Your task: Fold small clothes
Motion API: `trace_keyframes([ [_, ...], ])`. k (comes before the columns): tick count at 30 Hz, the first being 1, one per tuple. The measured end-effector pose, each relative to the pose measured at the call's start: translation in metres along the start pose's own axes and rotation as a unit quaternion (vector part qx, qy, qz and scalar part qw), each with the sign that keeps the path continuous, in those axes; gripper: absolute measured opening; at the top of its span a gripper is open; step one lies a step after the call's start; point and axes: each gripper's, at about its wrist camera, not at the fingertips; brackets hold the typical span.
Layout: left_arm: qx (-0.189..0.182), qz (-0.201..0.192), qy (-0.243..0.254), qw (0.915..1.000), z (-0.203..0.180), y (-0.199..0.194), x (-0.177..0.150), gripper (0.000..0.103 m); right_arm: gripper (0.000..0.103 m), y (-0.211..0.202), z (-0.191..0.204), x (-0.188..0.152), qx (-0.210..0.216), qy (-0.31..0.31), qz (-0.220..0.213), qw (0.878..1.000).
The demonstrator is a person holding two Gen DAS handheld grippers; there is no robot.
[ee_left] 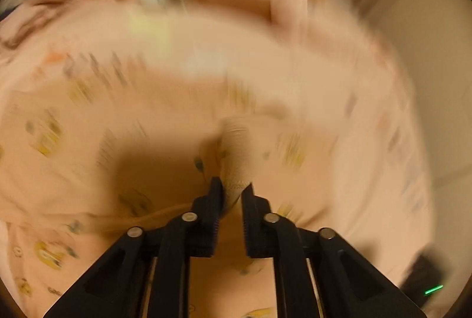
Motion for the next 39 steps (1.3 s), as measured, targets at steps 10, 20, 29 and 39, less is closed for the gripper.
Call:
trace_keyframes([
  [10,-0.008,-0.086,0.027,0.9959,0.084,-0.095,-0.035,0.034,0.007,0.0,-0.005,0.001,0.026,0.02,-0.006,0.999],
  [20,0.089,-0.027,-0.064,0.9936,0.202,-0.05,-0.075,0.053,0.007,0.003,-0.006,0.004,0.023,0.021,-0.009,0.999],
  [29,0.048,-0.039,-0.093,0.9937,0.195,-0.026,-0.063,0.026,0.045,-0.008,0.016,0.025,0.014,0.071,0.042,0.996],
  [39,0.049,-0.058,-0.127,0.9889,0.21,-0.029,-0.078,0.008,0.066,0.033,0.077,0.051,0.107,0.08,0.09,0.987],
])
Point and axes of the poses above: each gripper's, at about its wrist camera, not at the fingertips, and y roughly the way its jaws point, z to its left, x to its top, and after that the axes turned 12 degrees about x, right-handed
